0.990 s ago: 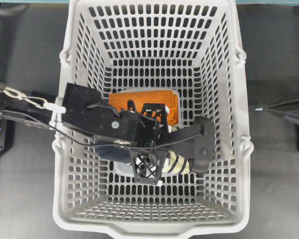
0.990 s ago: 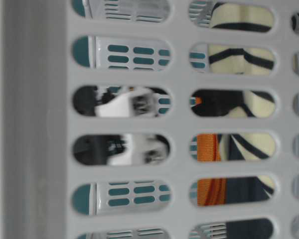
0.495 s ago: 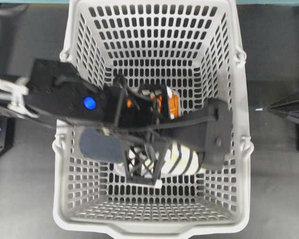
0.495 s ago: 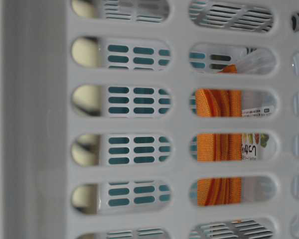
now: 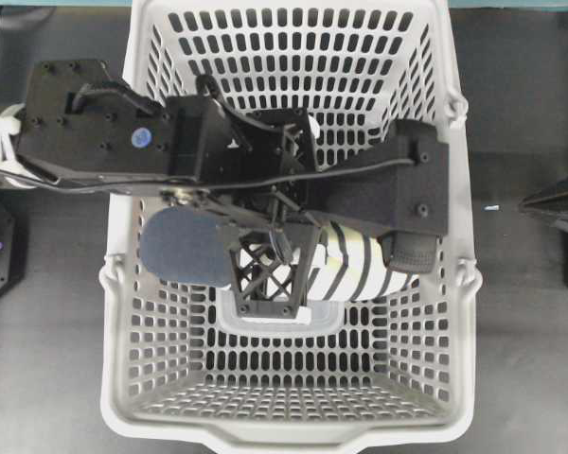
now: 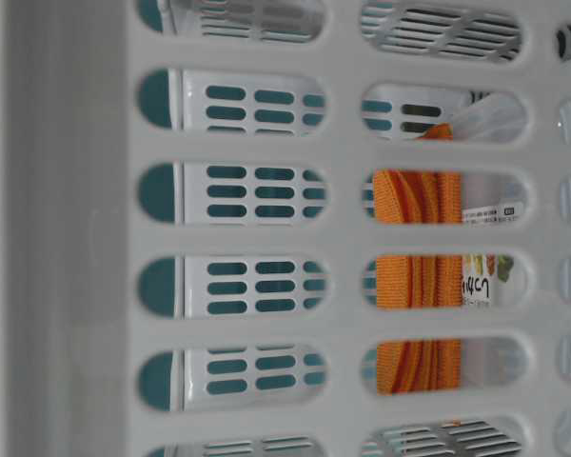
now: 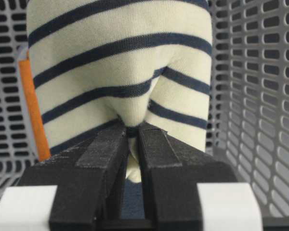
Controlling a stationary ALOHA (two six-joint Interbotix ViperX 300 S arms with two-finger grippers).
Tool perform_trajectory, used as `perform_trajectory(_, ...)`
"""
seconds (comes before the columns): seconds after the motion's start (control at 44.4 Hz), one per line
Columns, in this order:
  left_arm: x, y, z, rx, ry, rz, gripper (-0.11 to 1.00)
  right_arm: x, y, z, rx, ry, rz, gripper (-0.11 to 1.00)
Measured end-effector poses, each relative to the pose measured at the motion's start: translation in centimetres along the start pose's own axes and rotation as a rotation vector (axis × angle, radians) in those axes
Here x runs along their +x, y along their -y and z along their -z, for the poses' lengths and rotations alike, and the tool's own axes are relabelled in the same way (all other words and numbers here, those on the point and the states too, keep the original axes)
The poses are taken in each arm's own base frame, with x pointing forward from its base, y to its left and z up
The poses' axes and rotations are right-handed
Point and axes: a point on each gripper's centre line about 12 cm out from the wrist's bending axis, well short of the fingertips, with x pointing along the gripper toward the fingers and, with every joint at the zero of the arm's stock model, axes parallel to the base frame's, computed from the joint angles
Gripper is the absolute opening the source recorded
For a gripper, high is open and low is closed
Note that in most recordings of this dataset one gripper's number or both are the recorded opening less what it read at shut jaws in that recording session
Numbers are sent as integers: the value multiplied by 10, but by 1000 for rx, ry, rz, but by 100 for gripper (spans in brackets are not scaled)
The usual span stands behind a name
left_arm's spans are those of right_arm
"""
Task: Pick up the slipper from the shopping basket with the left arm.
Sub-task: 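Lift the striped slipper upward out of the basket with the left gripper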
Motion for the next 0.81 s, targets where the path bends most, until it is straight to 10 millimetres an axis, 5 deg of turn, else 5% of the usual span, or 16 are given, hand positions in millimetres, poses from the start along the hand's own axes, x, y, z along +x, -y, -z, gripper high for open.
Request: perform_trajectory(0.81, 0, 1, 0, -3, -2, 2, 6, -1, 0, -1, 0, 5, -1, -1)
